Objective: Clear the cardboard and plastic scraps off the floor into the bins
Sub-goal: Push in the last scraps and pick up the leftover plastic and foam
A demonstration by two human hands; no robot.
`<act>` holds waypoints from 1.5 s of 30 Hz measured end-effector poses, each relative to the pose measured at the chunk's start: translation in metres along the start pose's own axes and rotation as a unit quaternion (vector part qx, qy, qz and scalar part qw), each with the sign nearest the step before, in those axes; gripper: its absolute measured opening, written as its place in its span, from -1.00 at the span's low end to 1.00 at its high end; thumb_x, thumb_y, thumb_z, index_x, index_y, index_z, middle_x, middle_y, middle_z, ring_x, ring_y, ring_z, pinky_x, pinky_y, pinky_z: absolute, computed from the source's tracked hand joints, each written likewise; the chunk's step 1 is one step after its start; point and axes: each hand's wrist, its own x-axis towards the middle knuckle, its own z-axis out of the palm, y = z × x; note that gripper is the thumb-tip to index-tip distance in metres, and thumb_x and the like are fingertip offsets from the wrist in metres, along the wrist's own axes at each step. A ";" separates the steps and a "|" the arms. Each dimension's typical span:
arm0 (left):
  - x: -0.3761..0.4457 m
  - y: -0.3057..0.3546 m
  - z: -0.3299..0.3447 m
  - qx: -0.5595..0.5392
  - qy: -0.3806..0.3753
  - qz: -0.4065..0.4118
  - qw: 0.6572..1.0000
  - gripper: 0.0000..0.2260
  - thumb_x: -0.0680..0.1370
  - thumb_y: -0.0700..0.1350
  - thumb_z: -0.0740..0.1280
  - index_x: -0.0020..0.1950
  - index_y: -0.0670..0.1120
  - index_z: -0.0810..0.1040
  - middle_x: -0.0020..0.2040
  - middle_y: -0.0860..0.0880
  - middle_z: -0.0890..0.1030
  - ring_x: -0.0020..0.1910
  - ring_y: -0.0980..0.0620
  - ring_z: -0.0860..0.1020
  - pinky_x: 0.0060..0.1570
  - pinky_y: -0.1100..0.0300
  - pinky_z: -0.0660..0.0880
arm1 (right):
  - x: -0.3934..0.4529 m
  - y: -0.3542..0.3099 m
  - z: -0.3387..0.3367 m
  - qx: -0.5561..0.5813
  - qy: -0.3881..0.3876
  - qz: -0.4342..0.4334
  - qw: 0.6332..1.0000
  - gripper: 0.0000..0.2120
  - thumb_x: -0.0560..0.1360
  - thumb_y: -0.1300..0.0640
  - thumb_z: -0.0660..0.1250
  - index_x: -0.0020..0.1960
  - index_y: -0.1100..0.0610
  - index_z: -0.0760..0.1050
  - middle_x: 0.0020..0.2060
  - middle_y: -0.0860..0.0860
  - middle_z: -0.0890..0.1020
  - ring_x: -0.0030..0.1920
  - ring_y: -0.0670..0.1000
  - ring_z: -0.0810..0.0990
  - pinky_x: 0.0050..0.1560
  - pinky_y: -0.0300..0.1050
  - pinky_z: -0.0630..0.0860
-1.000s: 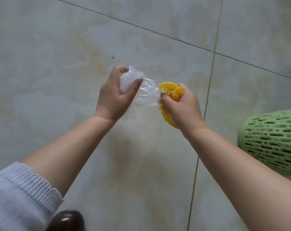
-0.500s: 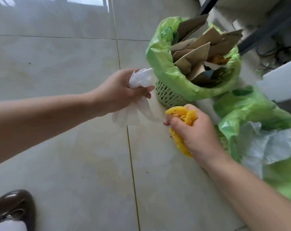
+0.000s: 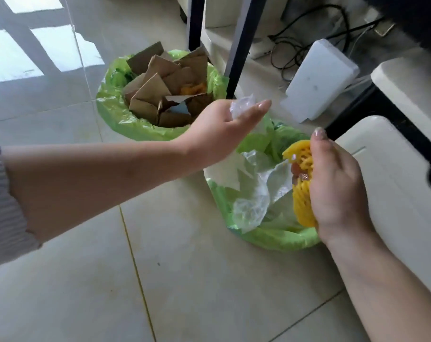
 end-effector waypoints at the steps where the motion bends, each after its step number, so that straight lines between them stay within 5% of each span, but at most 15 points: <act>1: 0.004 0.000 0.013 0.012 -0.018 0.017 1.000 -0.61 0.56 0.18 0.18 -0.29 -0.10 0.36 -0.43 -0.04 0.33 -0.51 0.10 0.29 -0.48 0.22 0.23 | 0.006 0.006 -0.008 -0.038 -0.007 -0.026 0.999 -0.61 0.57 -0.09 0.12 -0.37 0.05 0.41 -0.50 -0.08 0.49 -0.43 -0.19 0.42 -0.36 -0.36 0.36; 4: 0.012 -0.007 0.046 0.165 -0.083 0.105 0.977 -0.54 0.50 0.20 0.10 0.13 -0.15 0.43 -0.01 -0.03 0.48 -0.07 0.03 0.46 -0.15 0.21 0.30 | 0.023 0.030 -0.026 -0.150 -0.058 -0.035 0.986 -0.76 0.60 0.02 0.12 -0.14 0.12 0.43 -0.33 -0.05 0.48 -0.29 -0.13 0.45 -0.30 -0.29 0.31; 7: 0.018 -0.025 0.069 0.308 -0.142 0.136 0.931 -0.55 0.43 0.03 0.11 0.24 -0.17 0.35 0.12 -0.12 0.38 0.09 -0.09 0.40 0.01 0.16 0.30 | 0.036 0.058 -0.031 -0.278 -0.094 -0.039 0.955 -0.74 0.58 0.11 0.14 0.19 0.19 0.46 0.10 0.11 0.50 0.14 0.09 0.44 0.02 -0.17 0.25; 9: 0.020 -0.035 0.080 0.412 -0.167 0.130 0.887 -0.60 0.48 -0.09 0.15 0.31 -0.16 0.31 0.20 -0.16 0.36 0.18 -0.15 0.40 0.15 0.02 0.38 | 0.040 0.072 -0.029 -0.368 -0.134 -0.039 0.919 -0.71 0.57 0.12 0.15 0.26 0.16 0.42 0.17 0.12 0.44 0.18 0.13 0.42 0.01 -0.11 0.27; 13: 0.024 -0.047 0.103 0.551 -0.241 0.133 0.788 -0.59 0.57 -0.26 0.10 0.42 -0.17 0.21 0.31 -0.17 0.37 0.27 -0.15 0.37 0.23 0.02 0.41 | 0.053 0.101 -0.018 -0.495 -0.205 -0.043 0.843 -0.79 0.56 0.08 0.17 0.14 0.12 0.46 0.04 0.09 0.47 -0.04 0.15 0.52 -0.10 -0.04 0.46; 16: 0.035 -0.066 0.122 0.620 -0.318 0.073 0.713 -0.64 0.62 -0.21 0.09 0.43 -0.20 0.24 0.36 -0.20 0.34 0.30 -0.17 0.39 0.23 0.00 0.41 | 0.062 0.111 -0.005 -0.554 -0.261 -0.036 0.790 -0.94 0.52 0.20 0.21 -0.05 0.13 0.46 -0.17 0.06 0.46 -0.15 0.14 0.53 -0.18 -0.03 0.49; 20: 0.045 -0.076 0.137 0.671 -0.377 0.076 0.633 -0.65 0.62 -0.12 0.15 0.39 -0.17 0.34 0.32 -0.17 0.43 0.25 -0.15 0.45 0.21 0.05 0.43 | 0.070 0.120 0.007 -0.586 -0.312 -0.005 0.747 -0.86 0.49 0.24 0.22 -0.24 0.12 0.42 -0.33 0.05 0.48 -0.27 0.11 0.51 -0.25 -0.07 0.47; 25: 0.041 -0.040 0.109 0.599 -0.332 0.143 0.714 -0.44 0.51 0.13 0.29 0.40 -0.13 0.29 0.26 -0.13 0.44 0.22 -0.12 0.44 0.22 0.02 0.44 | 0.061 0.099 -0.020 -0.523 -0.259 -0.042 0.811 -0.86 0.50 0.01 0.25 -0.05 0.07 0.45 -0.05 0.04 0.54 -0.08 0.14 0.55 -0.11 0.01 0.53; 29: 0.013 -0.034 0.067 0.452 -0.246 0.225 0.827 -0.40 0.46 0.18 0.33 0.41 -0.06 0.33 0.33 -0.08 0.43 0.27 -0.12 0.44 0.21 -0.03 0.45 | 0.013 0.073 -0.054 -0.425 -0.283 -0.094 0.855 -0.65 0.44 -0.19 0.25 0.15 -0.08 0.51 0.12 -0.13 0.54 0.10 0.02 0.53 -0.05 -0.12 0.45; 31: -0.007 -0.044 0.052 0.412 -0.274 0.291 0.819 -0.48 0.46 0.21 0.30 0.31 -0.06 0.47 0.22 -0.07 0.54 0.16 -0.11 0.52 0.11 0.00 0.51 | -0.009 0.069 -0.063 -0.414 -0.318 -0.135 0.842 -0.51 0.42 -0.37 0.11 0.12 -0.11 0.57 0.08 -0.18 0.59 0.06 -0.04 0.59 0.00 -0.19 0.43; 36: -0.027 -0.063 0.042 0.435 -0.292 0.284 0.803 -0.43 0.46 0.34 0.15 0.26 -0.02 0.52 0.12 0.00 0.63 0.05 -0.07 0.60 0.01 0.04 0.54 | -0.022 0.094 -0.059 -0.514 -0.315 -0.183 0.777 -0.18 0.42 -0.47 -0.20 0.15 0.04 0.59 0.04 -0.10 0.65 0.05 -0.02 0.64 0.22 0.17 0.37; 41: -0.033 -0.071 0.045 0.507 -0.279 0.289 0.763 -0.38 0.45 0.41 -0.06 0.17 0.02 0.49 -0.08 0.07 0.65 -0.12 -0.04 0.63 -0.06 0.12 0.46 | 0.001 0.109 -0.041 -0.546 -0.333 -0.244 0.729 -0.20 0.46 -0.42 -0.23 0.15 0.04 0.59 -0.02 -0.06 0.66 0.09 0.03 0.63 0.30 0.31 0.31; 45: -0.030 -0.073 0.041 0.540 -0.250 0.230 0.770 -0.32 0.41 0.42 -0.16 0.19 0.03 0.45 -0.05 0.07 0.64 -0.05 -0.04 0.62 0.01 0.10 0.45 | 0.036 0.103 -0.032 -0.546 -0.364 -0.297 0.693 -0.21 0.46 -0.42 -0.25 0.19 -0.01 0.56 0.03 -0.05 0.66 0.17 0.05 0.60 0.31 0.28 0.22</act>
